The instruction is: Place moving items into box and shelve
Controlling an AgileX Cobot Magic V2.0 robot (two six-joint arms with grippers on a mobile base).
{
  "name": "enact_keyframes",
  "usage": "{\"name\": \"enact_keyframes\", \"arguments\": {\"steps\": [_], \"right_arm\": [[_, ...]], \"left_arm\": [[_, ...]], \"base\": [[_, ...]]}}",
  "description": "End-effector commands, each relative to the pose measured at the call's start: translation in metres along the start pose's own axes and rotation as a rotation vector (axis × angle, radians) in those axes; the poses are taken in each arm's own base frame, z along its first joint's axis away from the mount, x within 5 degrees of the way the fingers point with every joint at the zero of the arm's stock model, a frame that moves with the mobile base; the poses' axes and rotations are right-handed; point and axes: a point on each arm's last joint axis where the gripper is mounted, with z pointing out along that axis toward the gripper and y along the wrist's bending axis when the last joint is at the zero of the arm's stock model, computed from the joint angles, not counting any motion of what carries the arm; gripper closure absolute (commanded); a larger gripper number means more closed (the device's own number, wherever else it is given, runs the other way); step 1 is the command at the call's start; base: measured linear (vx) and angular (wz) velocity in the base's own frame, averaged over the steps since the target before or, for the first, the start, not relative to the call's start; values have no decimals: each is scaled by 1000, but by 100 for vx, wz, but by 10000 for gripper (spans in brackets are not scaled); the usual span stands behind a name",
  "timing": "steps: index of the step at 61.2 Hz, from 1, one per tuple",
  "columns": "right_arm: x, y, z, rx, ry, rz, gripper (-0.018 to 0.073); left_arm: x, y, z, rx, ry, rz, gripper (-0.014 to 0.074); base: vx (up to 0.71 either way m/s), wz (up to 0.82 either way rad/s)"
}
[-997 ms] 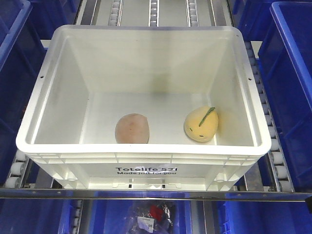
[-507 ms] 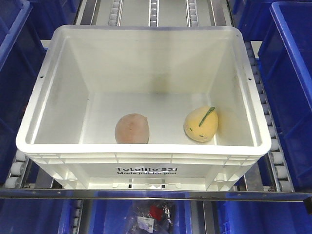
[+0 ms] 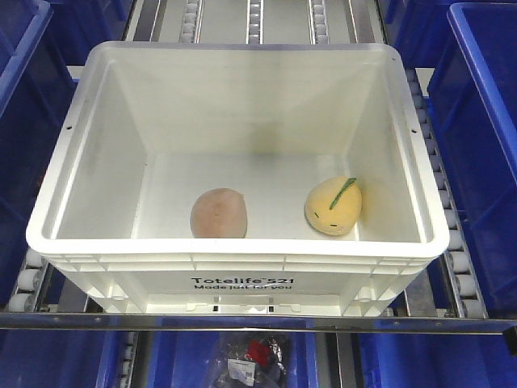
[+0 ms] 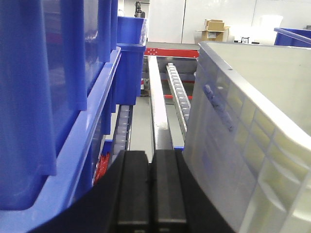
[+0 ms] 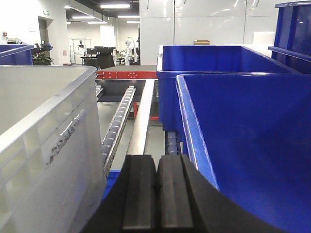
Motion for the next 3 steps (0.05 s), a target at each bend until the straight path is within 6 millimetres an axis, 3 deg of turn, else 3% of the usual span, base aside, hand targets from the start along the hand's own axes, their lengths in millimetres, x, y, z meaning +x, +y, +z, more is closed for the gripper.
{"name": "enact_keyframes", "arguments": {"steps": [1,3], "right_arm": [[-2,-1,-1,15,-82,-11,575],[-2,-1,-1,15,-82,-11,575]], "left_arm": [[1,-1,0,13,-70,-12,619],[1,-1,0,13,-70,-12,619]], "base": [[0,0],[0,0]]}}
